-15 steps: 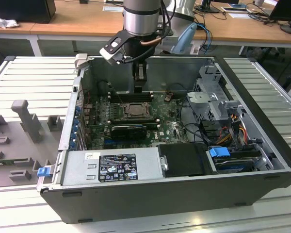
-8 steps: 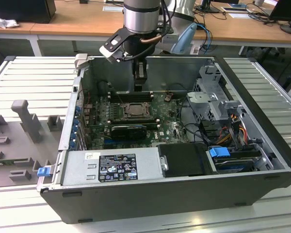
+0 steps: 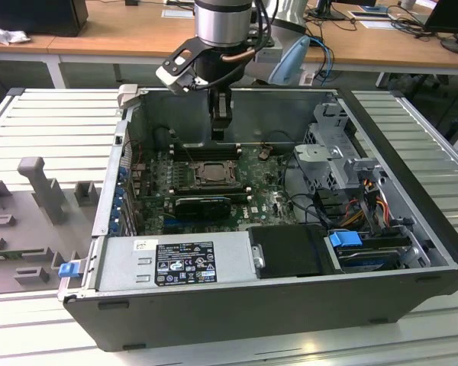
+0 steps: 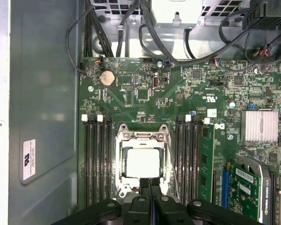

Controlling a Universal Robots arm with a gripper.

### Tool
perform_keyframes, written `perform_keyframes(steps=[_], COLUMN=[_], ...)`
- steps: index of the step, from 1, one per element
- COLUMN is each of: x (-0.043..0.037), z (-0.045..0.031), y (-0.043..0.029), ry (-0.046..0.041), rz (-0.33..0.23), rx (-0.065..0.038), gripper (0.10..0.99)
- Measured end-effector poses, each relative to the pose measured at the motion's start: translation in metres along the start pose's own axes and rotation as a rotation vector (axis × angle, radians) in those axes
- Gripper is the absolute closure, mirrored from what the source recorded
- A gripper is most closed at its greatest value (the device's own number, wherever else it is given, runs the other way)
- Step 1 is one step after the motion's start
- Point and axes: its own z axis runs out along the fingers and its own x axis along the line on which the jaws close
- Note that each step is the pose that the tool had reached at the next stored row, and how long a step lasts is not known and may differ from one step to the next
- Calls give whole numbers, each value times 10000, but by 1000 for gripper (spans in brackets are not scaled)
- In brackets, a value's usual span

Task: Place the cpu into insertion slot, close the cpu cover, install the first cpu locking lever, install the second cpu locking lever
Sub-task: 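Install the first cpu locking lever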

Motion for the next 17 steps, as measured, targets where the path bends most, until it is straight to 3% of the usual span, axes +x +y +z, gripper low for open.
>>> perform_keyframes(steps=[5,8,13,17], x=[1,0,0,0], z=[-90,-99,-100,-100], y=[1,1,1,1], ry=[0,3,14,18], rz=[0,-108,-1329,-1635], rx=[0,0,11,13], gripper=[980,980,980,980])
